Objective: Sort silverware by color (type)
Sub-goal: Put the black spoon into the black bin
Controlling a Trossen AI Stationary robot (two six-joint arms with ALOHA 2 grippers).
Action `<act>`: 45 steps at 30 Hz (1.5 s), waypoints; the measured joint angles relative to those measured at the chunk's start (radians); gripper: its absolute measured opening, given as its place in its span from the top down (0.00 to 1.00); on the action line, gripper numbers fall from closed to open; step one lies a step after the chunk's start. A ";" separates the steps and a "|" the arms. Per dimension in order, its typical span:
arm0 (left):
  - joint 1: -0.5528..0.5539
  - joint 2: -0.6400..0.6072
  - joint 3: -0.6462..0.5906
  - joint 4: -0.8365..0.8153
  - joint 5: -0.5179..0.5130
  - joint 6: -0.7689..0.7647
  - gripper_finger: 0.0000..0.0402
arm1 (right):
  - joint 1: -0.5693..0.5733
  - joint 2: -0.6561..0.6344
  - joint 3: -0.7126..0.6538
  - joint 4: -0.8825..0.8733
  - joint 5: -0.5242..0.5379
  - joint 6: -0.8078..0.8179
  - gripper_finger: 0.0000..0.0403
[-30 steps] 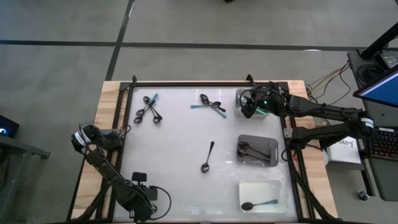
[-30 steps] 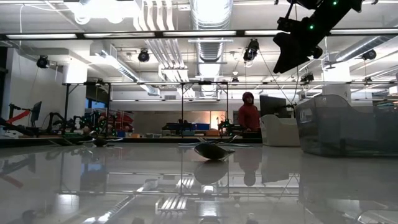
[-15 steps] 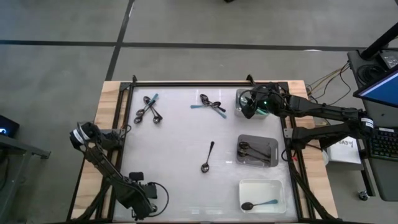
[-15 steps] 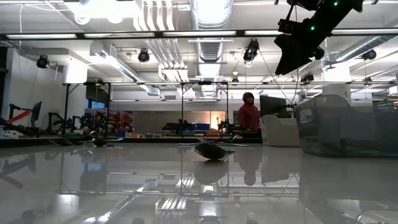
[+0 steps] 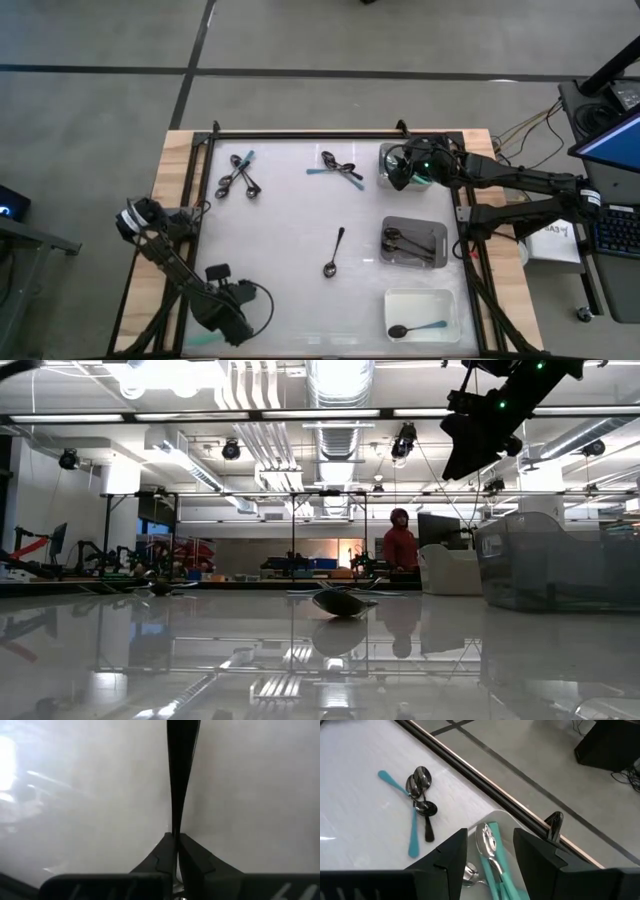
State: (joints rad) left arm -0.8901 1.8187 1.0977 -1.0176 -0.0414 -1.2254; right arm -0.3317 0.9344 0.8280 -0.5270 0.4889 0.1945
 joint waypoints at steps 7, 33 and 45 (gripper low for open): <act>0.099 -0.016 0.000 -0.006 -0.211 0.079 1.00 | 0.000 0.000 0.000 -0.001 0.000 0.018 0.62; 0.605 -0.124 0.000 0.949 -1.066 0.823 1.00 | 0.217 0.046 -0.249 0.768 -0.333 -0.007 0.62; 0.650 -0.072 0.000 1.323 -0.992 1.069 1.00 | 0.333 0.256 -0.246 1.101 -0.332 -0.284 0.62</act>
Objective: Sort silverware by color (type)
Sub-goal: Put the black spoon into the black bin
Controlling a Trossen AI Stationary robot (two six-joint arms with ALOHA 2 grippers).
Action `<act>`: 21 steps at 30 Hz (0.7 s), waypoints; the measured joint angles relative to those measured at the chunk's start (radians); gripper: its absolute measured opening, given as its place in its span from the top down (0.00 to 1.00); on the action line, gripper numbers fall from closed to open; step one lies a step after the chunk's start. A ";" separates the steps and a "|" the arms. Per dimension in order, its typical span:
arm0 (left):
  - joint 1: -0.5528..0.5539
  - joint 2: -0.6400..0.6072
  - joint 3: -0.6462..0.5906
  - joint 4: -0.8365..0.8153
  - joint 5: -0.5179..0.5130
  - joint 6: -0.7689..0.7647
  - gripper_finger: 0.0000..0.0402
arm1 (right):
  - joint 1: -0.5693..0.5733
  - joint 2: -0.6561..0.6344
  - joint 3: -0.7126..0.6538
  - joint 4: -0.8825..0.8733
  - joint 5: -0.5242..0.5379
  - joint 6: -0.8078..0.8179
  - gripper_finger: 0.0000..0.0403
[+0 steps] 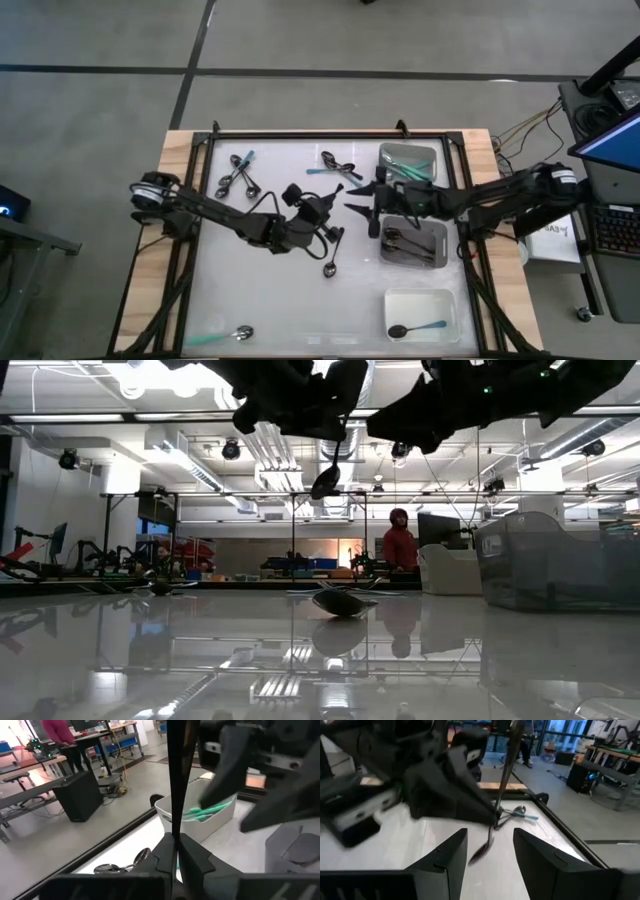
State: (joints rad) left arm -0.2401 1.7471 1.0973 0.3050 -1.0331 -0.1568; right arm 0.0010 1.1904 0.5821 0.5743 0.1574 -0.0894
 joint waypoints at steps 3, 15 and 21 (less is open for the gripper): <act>0.000 0.011 0.000 0.001 -0.002 -0.015 1.00 | -0.003 0.030 0.020 0.022 0.001 0.014 0.62; 0.000 0.026 0.000 0.022 -0.014 -0.036 1.00 | -0.003 0.115 0.116 0.046 0.002 0.044 0.62; 0.000 0.026 0.000 0.027 -0.013 -0.036 1.00 | -0.003 0.145 0.150 0.044 0.003 0.028 0.63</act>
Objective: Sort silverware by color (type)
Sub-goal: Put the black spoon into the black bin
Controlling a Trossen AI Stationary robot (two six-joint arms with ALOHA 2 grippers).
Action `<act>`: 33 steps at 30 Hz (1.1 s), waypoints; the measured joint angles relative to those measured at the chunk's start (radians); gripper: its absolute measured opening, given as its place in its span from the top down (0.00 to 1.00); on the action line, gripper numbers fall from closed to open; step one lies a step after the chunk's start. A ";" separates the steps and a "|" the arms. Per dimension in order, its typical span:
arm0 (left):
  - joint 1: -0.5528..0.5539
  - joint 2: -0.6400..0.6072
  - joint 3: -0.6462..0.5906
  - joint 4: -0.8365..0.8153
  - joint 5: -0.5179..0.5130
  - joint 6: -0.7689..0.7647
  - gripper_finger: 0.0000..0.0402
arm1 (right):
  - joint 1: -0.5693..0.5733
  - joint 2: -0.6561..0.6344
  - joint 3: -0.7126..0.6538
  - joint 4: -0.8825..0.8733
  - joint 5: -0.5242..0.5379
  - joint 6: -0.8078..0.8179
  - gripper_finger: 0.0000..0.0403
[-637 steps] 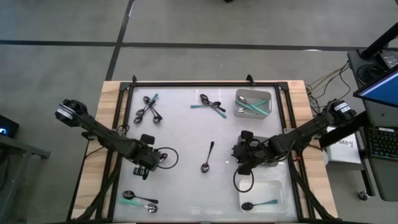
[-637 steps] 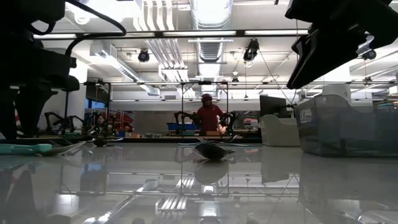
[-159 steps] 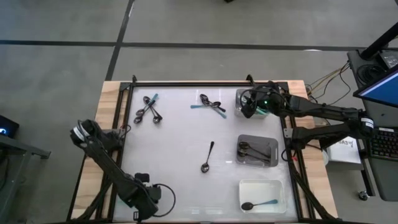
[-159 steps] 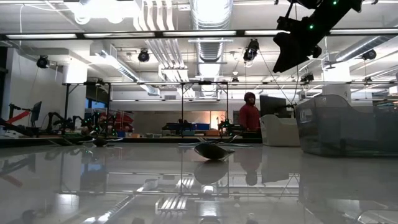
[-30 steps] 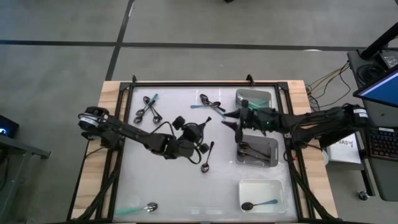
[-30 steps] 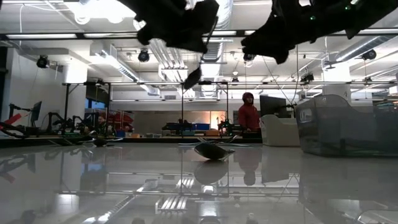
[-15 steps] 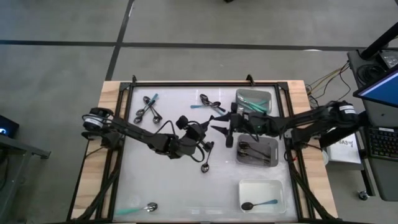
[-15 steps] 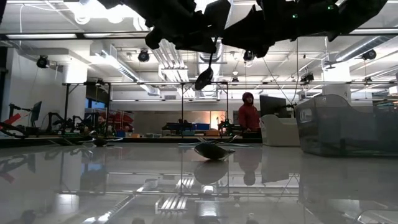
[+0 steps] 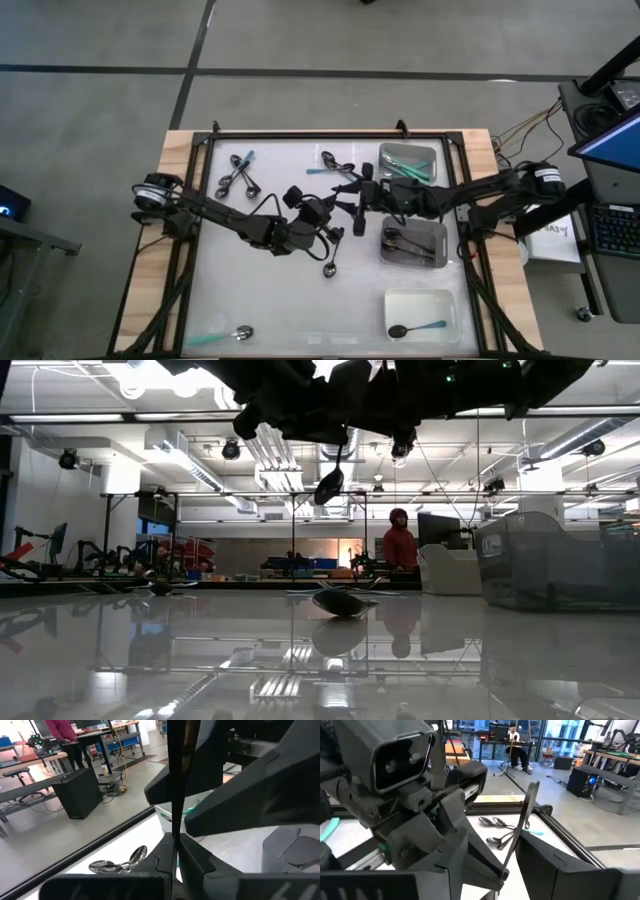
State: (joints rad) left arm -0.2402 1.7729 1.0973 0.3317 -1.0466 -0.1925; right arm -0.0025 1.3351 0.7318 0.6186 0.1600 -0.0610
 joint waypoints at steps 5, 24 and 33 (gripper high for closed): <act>-0.001 0.000 0.000 -0.001 0.000 0.000 1.00 | 0.000 0.011 0.012 -0.001 0.000 0.001 0.67; 0.000 -0.001 0.000 -0.002 0.017 0.003 0.94 | 0.000 -0.012 0.012 -0.072 0.137 0.037 0.98; 0.000 -0.001 0.000 -0.005 0.018 0.100 0.82 | -0.004 -0.149 0.139 -0.592 0.312 0.039 0.98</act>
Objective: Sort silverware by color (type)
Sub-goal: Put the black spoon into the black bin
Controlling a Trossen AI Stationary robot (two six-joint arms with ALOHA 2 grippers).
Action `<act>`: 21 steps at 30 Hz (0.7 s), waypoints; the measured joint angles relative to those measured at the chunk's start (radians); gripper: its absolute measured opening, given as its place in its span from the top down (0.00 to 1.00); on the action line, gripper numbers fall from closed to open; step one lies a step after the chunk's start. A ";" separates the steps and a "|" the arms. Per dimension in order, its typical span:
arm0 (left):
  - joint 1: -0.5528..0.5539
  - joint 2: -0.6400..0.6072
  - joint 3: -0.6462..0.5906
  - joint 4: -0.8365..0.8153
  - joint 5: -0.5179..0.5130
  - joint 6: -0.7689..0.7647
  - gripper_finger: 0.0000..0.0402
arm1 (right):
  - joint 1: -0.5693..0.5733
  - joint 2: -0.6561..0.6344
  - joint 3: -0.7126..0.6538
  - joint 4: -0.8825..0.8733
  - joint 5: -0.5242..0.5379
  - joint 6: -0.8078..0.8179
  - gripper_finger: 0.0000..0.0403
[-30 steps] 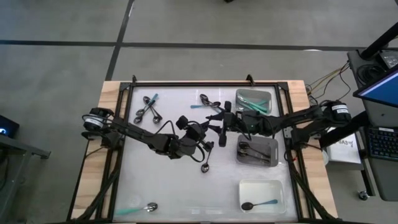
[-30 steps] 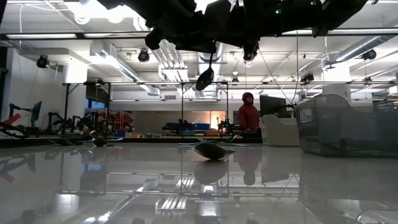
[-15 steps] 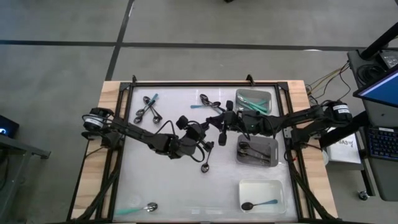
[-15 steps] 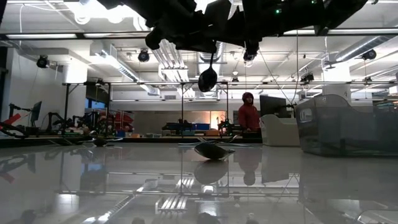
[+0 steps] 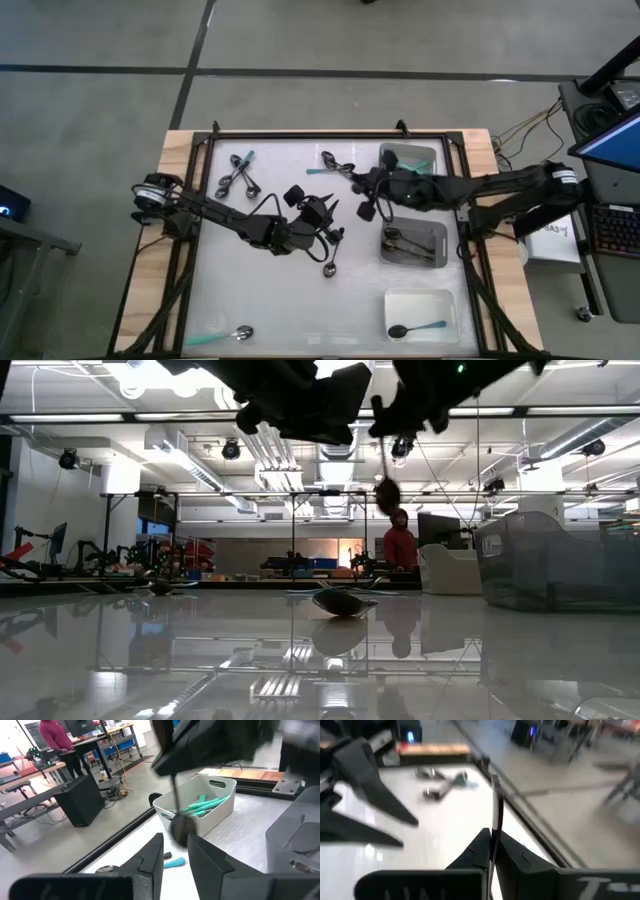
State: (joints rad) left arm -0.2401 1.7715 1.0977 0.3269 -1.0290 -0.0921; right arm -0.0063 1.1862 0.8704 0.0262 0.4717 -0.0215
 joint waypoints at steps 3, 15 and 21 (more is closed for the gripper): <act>0.000 -0.001 0.000 -0.011 -0.004 0.007 0.80 | 0.005 -0.032 0.114 -0.328 0.001 0.083 0.98; 0.000 -0.006 0.001 -0.077 -0.090 0.006 0.80 | 0.157 0.034 0.315 -1.116 -0.061 0.562 0.98; 0.000 -0.028 0.001 -0.121 -0.099 0.005 0.80 | 0.247 0.087 0.280 -1.185 -0.110 0.710 0.98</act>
State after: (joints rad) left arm -0.2402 1.7439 1.0988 0.2059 -1.1282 -0.0871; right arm 0.2405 1.2729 1.1503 -1.1592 0.3622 0.6887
